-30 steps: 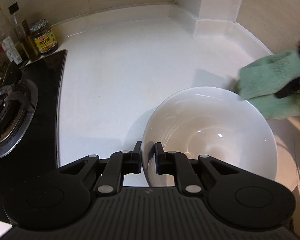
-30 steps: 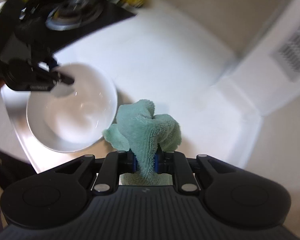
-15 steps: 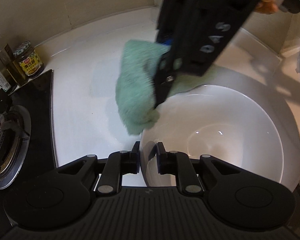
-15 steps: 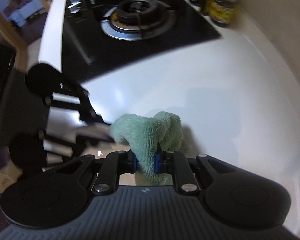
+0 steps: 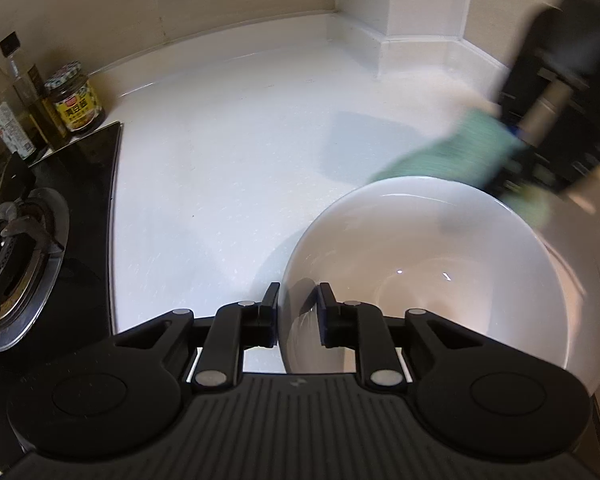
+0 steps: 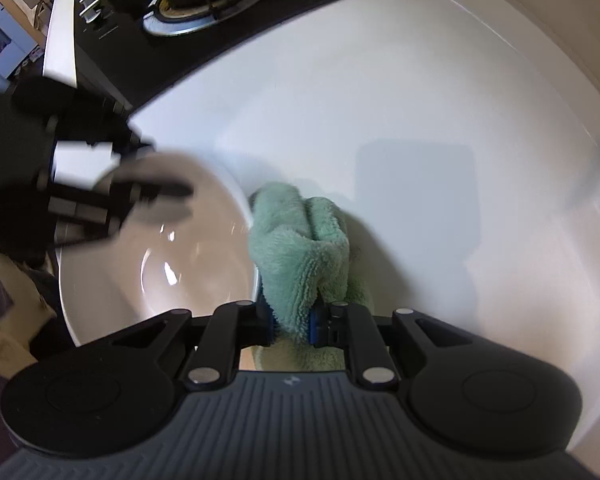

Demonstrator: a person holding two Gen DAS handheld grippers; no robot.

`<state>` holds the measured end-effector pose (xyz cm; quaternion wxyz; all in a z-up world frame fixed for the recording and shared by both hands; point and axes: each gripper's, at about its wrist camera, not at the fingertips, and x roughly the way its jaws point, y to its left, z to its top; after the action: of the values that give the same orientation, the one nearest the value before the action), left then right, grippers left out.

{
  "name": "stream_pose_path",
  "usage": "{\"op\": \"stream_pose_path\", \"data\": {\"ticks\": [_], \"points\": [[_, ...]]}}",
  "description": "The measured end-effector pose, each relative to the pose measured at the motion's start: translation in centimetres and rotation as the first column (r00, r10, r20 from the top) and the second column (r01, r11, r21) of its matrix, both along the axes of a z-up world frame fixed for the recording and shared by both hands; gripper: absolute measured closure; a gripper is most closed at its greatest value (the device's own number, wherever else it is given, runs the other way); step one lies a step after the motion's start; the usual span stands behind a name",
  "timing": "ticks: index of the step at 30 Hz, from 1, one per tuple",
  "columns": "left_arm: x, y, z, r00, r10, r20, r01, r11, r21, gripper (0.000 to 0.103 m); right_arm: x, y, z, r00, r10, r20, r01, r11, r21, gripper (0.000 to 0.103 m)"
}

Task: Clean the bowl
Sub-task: 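Sweep the towel along the inner wall while left gripper holds the rim, then wipe the outer side of the bowl with the towel while left holds rim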

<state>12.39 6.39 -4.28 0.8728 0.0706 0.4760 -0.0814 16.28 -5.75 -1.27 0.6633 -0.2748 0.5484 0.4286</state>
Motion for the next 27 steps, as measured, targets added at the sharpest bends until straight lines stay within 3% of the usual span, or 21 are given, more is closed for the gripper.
{"op": "stream_pose_path", "data": {"ticks": [6,12,20,27], "points": [[0.0,-0.5,-0.2,0.999,0.036,-0.003,-0.036,0.999,0.016,0.079,-7.0,-2.3,-0.4,0.997,-0.034,0.073,0.032,0.999,0.028,0.091],[-0.2,-0.6,-0.1,0.997,0.076,-0.008,-0.076,0.997,0.016,0.078,-12.6,-2.3,-0.8,0.980,-0.148,0.134,0.135,0.986,0.100,0.090],[-0.6,-0.9,-0.2,0.992,0.127,-0.003,-0.127,0.991,0.030,0.076,-16.5,-1.2,-1.3,0.938,-0.312,0.150,0.277,0.936,0.215,0.090],[-1.0,-1.1,-0.3,0.988,0.153,-0.025,-0.153,0.988,0.032,0.077,-19.3,2.2,-2.1,0.941,-0.316,0.119,0.266,0.911,0.316,0.091]]}}
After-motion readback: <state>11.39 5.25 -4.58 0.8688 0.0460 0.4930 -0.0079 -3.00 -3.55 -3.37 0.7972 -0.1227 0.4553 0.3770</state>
